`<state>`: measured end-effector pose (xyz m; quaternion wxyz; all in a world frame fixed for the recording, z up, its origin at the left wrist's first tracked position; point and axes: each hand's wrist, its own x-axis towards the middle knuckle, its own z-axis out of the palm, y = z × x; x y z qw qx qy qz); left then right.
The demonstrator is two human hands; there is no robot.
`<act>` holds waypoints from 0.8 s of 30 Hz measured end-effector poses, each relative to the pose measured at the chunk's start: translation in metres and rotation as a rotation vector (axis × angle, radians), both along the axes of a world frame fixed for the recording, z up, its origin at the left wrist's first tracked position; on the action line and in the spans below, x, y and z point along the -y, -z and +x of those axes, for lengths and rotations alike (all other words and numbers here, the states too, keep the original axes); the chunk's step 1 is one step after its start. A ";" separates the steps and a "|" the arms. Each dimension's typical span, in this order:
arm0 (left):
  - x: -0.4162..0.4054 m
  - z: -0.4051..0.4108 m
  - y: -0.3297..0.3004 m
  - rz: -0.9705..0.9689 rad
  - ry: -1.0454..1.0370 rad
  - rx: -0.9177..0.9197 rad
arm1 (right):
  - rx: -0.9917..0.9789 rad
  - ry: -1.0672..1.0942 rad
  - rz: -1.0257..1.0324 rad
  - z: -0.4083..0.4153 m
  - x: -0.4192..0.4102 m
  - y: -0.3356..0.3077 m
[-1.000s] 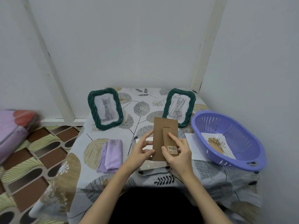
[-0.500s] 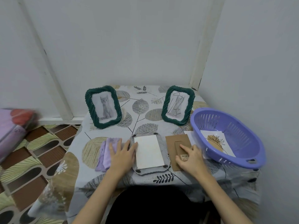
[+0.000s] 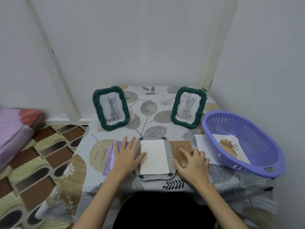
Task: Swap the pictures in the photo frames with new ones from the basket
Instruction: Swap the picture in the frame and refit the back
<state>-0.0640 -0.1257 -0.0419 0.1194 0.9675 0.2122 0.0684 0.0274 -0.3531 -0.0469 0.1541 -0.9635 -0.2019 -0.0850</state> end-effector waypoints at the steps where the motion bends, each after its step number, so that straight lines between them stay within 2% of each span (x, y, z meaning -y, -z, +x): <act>1: -0.002 0.004 -0.002 -0.026 0.019 -0.011 | 0.007 -0.049 0.005 -0.004 -0.004 -0.001; 5: -0.008 0.017 -0.004 -0.059 0.036 -0.127 | -0.066 -0.263 -0.065 -0.020 -0.022 0.002; 8: -0.013 0.025 -0.004 -0.065 0.045 -0.160 | -0.108 -0.260 -0.091 -0.021 -0.024 0.005; 13: -0.016 0.031 0.000 0.035 0.097 -0.219 | -0.138 -0.240 -0.072 -0.021 -0.024 0.009; 20: -0.014 0.030 0.005 -0.011 0.117 -0.147 | -0.143 -0.237 -0.038 -0.020 -0.024 0.014; 24: -0.010 0.030 0.001 -0.176 0.125 -0.057 | -0.155 -0.235 -0.021 -0.021 -0.023 0.016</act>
